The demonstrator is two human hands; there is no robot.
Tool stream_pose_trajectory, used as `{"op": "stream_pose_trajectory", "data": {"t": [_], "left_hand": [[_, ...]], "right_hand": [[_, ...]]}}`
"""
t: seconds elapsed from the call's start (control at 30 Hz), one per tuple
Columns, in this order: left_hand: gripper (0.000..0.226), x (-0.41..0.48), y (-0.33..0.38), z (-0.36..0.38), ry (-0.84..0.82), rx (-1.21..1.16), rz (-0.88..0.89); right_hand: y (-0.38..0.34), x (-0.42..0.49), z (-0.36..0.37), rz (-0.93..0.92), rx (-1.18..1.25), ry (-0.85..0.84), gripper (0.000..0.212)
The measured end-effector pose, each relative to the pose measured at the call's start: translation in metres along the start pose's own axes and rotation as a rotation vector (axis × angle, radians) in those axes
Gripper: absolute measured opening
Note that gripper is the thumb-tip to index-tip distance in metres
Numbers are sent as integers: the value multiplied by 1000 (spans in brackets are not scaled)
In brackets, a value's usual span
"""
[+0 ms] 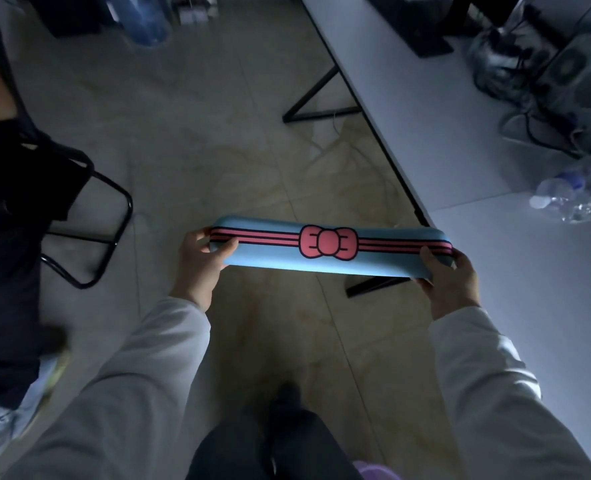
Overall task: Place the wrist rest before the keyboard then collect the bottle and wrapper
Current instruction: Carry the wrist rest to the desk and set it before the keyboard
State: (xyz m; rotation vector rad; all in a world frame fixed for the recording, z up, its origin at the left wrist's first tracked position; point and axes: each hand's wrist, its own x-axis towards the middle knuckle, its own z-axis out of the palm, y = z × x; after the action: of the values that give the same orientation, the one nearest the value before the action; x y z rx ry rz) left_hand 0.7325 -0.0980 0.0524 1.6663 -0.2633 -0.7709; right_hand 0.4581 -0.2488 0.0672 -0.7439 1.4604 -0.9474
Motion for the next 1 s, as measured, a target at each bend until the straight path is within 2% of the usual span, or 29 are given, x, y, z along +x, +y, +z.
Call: {"op": "stream_pose_trajectory", "data": {"t": [0.13,0.27,0.4,0.53,0.67,1.0], "left_hand": [[28,44,23,8,-19,1,-1],[36,98,37,15,1,-7,-1],[31,161,60,22,-12,-39,5],[36,228,92,22,-42,-35,19],[30,283,122,25,-71,-32,35],[48,408,150,53,-113,-10,-21]], "right_hand": [[-19,29,39,-1,3,-15,42],[-33,59,84,-3,3,-17,42],[-48,91,136,-14,-17,-8,40],[-67,119,193,-21,-54,32,48],[-83,138,241,-25,-6,40,49],[-117,203,326,-29,-23,84,49]]}}
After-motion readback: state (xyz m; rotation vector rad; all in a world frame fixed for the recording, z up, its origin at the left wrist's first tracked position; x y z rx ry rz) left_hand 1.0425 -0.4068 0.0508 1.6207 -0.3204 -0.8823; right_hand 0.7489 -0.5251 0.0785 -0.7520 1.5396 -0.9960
